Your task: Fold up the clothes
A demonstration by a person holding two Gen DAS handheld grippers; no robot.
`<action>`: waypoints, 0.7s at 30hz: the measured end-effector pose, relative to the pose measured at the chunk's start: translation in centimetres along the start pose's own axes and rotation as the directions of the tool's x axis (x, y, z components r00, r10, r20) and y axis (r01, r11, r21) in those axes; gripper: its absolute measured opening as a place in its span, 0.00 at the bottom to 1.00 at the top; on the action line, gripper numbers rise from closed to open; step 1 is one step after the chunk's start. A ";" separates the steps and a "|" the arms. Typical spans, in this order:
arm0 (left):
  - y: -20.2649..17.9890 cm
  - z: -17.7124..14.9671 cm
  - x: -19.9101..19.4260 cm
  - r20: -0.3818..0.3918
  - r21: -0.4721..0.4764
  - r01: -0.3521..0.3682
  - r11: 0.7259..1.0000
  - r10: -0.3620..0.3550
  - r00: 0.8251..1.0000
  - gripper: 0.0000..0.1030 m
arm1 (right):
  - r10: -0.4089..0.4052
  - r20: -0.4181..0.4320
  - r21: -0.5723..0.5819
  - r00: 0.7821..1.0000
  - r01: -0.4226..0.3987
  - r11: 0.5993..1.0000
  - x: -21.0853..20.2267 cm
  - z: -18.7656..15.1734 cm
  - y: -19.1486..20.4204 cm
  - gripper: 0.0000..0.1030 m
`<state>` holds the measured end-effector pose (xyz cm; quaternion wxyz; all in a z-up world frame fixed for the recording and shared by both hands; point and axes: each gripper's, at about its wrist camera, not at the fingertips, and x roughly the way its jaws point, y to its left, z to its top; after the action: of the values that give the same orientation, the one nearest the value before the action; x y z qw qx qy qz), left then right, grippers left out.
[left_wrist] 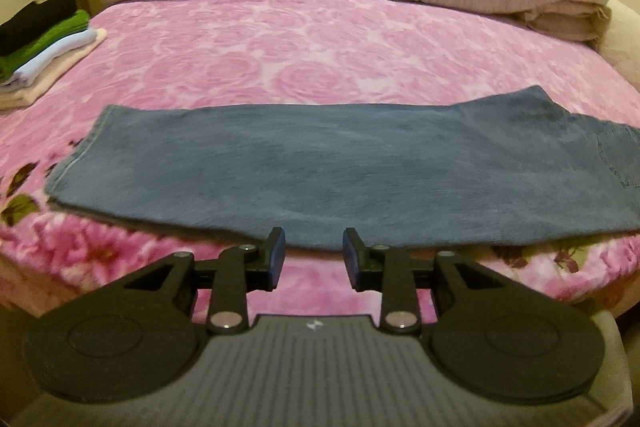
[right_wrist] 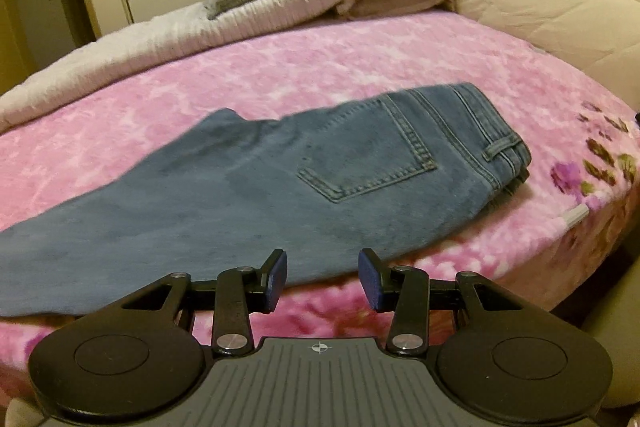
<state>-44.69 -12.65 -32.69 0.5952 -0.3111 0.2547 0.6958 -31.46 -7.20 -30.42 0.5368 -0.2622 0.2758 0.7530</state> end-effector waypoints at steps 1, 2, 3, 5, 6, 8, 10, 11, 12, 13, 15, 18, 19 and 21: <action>0.4 -0.1 -0.4 0.003 -0.008 -0.003 1.000 0.003 1.000 0.28 | 0.006 0.006 -0.006 1.000 -0.006 1.000 -0.5 0.0 0.3 0.42; 0.7 -0.2 -0.7 0.005 -0.013 -0.005 1.000 0.005 1.000 0.28 | 0.012 0.011 -0.010 1.000 -0.012 1.000 -1.0 -0.1 0.6 0.42; 1.0 -0.3 -0.9 0.006 -0.017 -0.012 1.000 0.012 1.000 0.28 | 0.019 0.013 -0.013 1.000 -0.018 1.000 -1.4 -0.1 0.9 0.42; 1.5 -0.5 -1.2 0.006 -0.022 -0.025 0.999 0.025 1.000 0.29 | 0.030 0.017 -0.022 0.999 -0.029 0.999 -2.1 -0.3 1.3 0.42; 1.8 -0.5 -1.3 0.006 -0.027 -0.031 0.999 0.031 1.000 0.29 | 0.033 0.018 -0.027 0.999 -0.033 0.999 -2.3 -0.4 1.5 0.42; 2.4 -0.7 -1.5 0.008 -0.038 -0.038 0.999 0.038 0.999 0.29 | 0.034 0.018 -0.026 0.999 -0.033 0.999 -2.4 -0.6 1.7 0.42; 3.1 -0.8 -1.7 0.010 -0.051 -0.042 0.998 0.043 0.999 0.29 | 0.033 0.007 -0.020 0.999 -0.033 0.999 -2.3 -0.8 1.7 0.42; 3.5 -0.9 -1.8 0.010 -0.059 -0.044 0.997 0.044 0.999 0.29 | 0.033 0.000 -0.016 0.999 -0.033 0.999 -2.1 -0.9 1.6 0.42; 4.0 -1.1 -1.8 0.009 -0.074 -0.042 0.996 0.043 0.999 0.30 | 0.035 -0.009 -0.016 0.999 -0.035 0.999 -1.8 -1.0 1.6 0.42; 4.6 -1.3 -1.7 0.005 -0.094 -0.041 0.995 0.042 0.999 0.31 | 0.034 -0.022 -0.013 0.999 -0.034 0.999 -1.4 -1.1 1.5 0.42; 6.1 -1.8 -1.4 -0.002 -0.147 -0.029 0.989 0.029 1.000 0.31 | 0.031 -0.047 -0.009 0.998 -0.031 0.999 -0.7 -1.3 1.4 0.42; 8.6 -2.6 -0.8 -0.022 -0.246 -0.021 0.969 0.016 1.000 0.31 | 0.019 -0.080 0.005 0.997 -0.019 1.000 0.4 -1.6 1.1 0.42; 9.4 -2.8 -0.7 -0.024 -0.276 -0.018 0.961 0.012 1.000 0.31 | 0.015 -0.088 0.011 0.996 -0.014 1.000 0.8 -1.6 1.0 0.42; 11.3 -3.1 -0.5 -0.020 -0.354 -0.014 0.935 0.007 1.000 0.31 | 0.015 -0.097 0.024 0.995 -0.013 1.000 1.5 -1.4 0.7 0.42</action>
<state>-55.39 -17.10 -34.62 0.5235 -0.4181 0.1325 0.7305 -32.46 -7.33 -32.35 0.5204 -0.2904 0.3123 0.7398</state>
